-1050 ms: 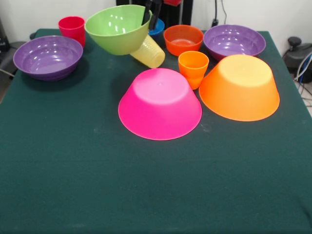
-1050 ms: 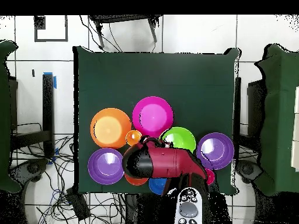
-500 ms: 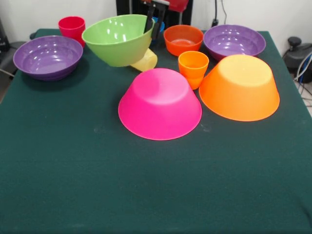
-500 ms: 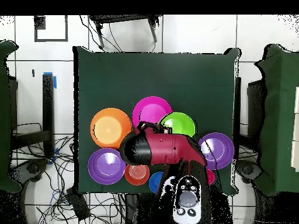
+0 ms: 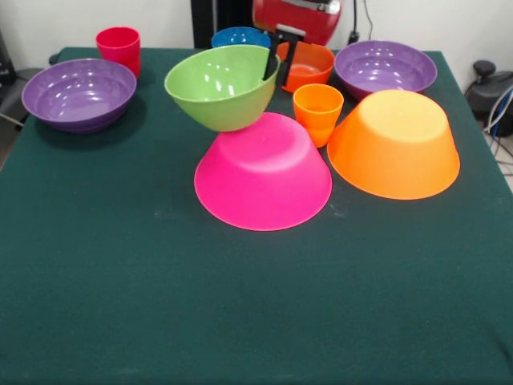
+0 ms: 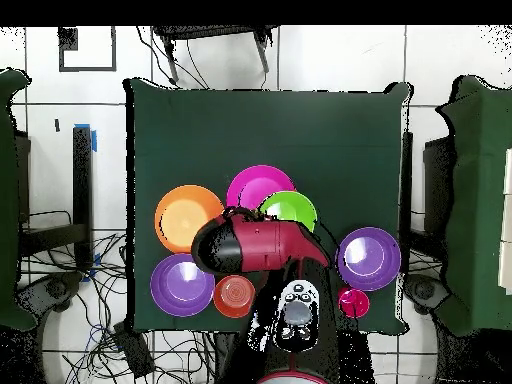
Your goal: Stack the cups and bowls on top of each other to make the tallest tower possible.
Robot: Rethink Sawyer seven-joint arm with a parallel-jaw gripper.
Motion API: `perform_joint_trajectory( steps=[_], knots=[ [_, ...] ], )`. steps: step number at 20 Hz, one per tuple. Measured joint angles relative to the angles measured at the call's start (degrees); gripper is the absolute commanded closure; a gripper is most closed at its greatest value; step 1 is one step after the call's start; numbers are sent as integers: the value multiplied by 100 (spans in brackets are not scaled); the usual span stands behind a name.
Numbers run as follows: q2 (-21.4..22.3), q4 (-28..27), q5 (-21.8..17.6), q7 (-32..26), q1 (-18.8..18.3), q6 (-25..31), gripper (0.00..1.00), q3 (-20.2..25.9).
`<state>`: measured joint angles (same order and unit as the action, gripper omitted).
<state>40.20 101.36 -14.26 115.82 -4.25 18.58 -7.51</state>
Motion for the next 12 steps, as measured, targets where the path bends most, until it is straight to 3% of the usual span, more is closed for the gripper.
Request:
perform_joint_trajectory(
  steps=[12],
  knots=[
    [-125, -84, 230, 0, 360, 0, 100, -39]
  ],
)
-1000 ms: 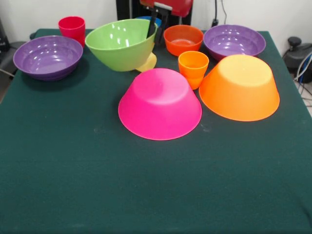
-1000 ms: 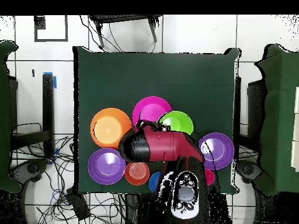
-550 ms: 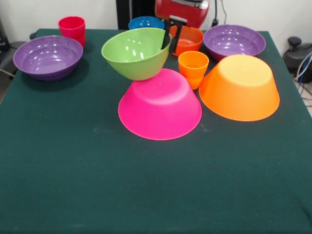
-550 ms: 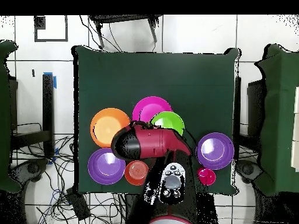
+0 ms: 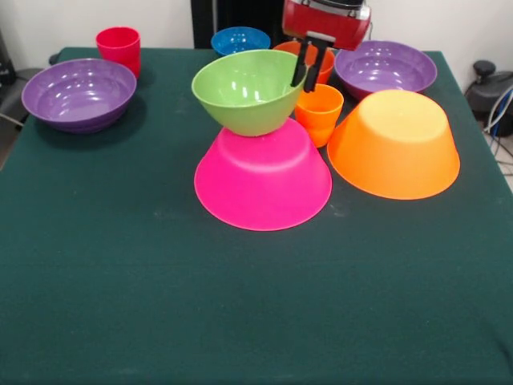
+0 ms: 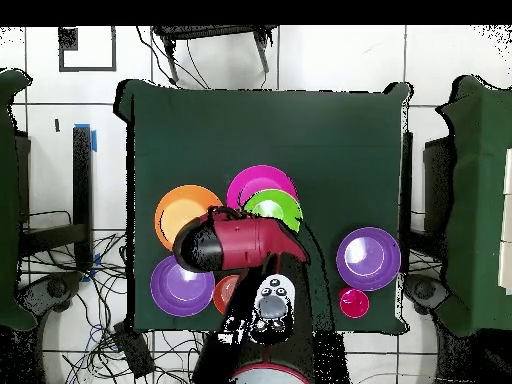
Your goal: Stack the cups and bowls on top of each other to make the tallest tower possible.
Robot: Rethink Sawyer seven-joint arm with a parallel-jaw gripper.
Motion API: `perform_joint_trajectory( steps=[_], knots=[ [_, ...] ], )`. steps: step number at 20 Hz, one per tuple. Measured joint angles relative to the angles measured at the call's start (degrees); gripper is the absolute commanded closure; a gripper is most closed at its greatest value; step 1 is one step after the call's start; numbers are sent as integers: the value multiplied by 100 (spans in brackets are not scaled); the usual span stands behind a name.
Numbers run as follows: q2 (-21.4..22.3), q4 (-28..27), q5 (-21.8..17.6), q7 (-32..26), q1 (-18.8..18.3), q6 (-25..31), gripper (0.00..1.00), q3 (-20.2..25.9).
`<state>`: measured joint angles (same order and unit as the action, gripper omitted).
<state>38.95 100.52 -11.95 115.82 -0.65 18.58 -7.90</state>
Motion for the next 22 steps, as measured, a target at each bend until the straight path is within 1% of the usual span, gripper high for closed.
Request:
perform_joint_trajectory(
  steps=[11, 19, 22],
  knots=[
    [-362, -333, 36, 0, 568, 0, 100, -412],
    [-575, -468, 209, 0, 829, 0, 100, -690],
    [-615, -486, 298, 0, 858, 0, 100, -738]
  ],
)
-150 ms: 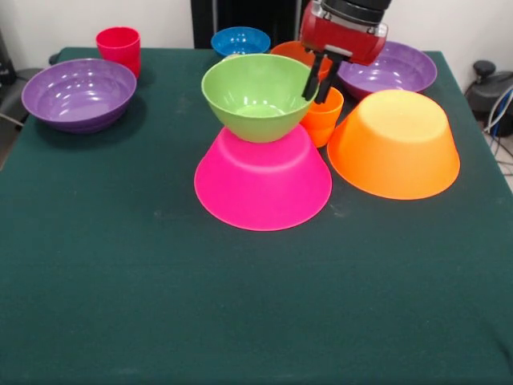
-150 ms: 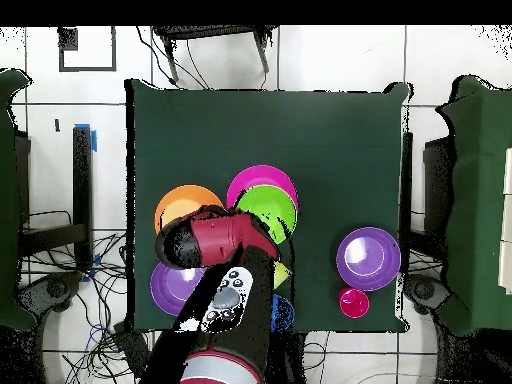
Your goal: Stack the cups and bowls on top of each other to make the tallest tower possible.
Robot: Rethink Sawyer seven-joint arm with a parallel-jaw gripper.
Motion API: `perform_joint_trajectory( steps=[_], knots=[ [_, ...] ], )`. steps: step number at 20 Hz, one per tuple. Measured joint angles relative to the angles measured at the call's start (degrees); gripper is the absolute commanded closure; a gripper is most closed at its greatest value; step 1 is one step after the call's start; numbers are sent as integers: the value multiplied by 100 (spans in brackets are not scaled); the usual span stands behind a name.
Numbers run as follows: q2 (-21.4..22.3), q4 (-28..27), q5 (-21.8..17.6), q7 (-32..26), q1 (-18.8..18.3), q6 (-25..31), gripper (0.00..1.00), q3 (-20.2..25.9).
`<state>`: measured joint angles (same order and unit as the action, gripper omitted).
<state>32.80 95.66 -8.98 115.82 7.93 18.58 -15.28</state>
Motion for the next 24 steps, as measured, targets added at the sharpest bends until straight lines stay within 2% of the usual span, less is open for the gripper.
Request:
perform_joint_trajectory(
  steps=[24],
  knots=[
    [-50, -8, 585, 0, 27, 0, 100, -123]
  ],
)
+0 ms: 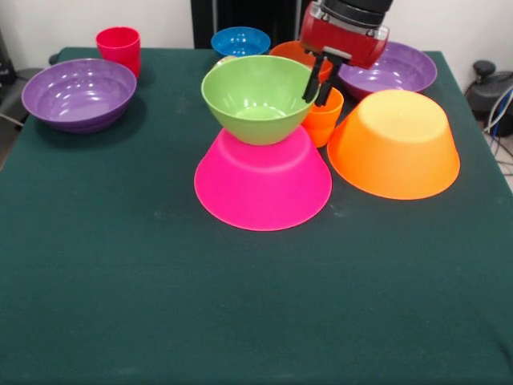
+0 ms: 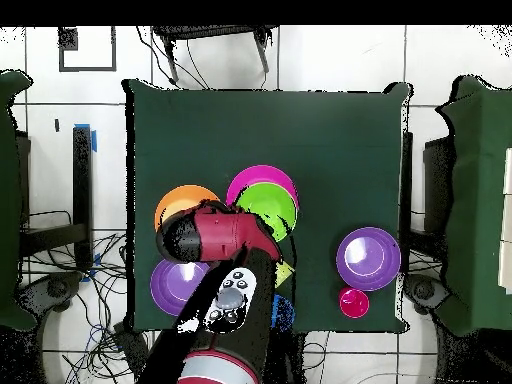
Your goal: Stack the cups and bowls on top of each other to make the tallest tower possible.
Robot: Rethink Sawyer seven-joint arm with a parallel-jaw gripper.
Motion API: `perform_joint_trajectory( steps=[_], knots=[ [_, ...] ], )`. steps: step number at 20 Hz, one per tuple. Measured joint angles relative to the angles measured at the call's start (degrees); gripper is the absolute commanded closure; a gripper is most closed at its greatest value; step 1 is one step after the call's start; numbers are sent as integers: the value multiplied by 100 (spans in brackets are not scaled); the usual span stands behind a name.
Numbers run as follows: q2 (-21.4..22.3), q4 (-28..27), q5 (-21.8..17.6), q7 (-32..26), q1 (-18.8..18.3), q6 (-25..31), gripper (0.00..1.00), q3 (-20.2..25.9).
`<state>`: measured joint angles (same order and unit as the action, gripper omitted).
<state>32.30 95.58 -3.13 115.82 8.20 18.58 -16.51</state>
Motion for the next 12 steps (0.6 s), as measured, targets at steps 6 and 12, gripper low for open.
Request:
perform_joint_trajectory(
  steps=[6, 12],
  knots=[
    [0, 0, 142, 0, 1, 0, 100, 0],
    [1, 4, 197, 0, -10, -12, 0, 16]
  ],
)
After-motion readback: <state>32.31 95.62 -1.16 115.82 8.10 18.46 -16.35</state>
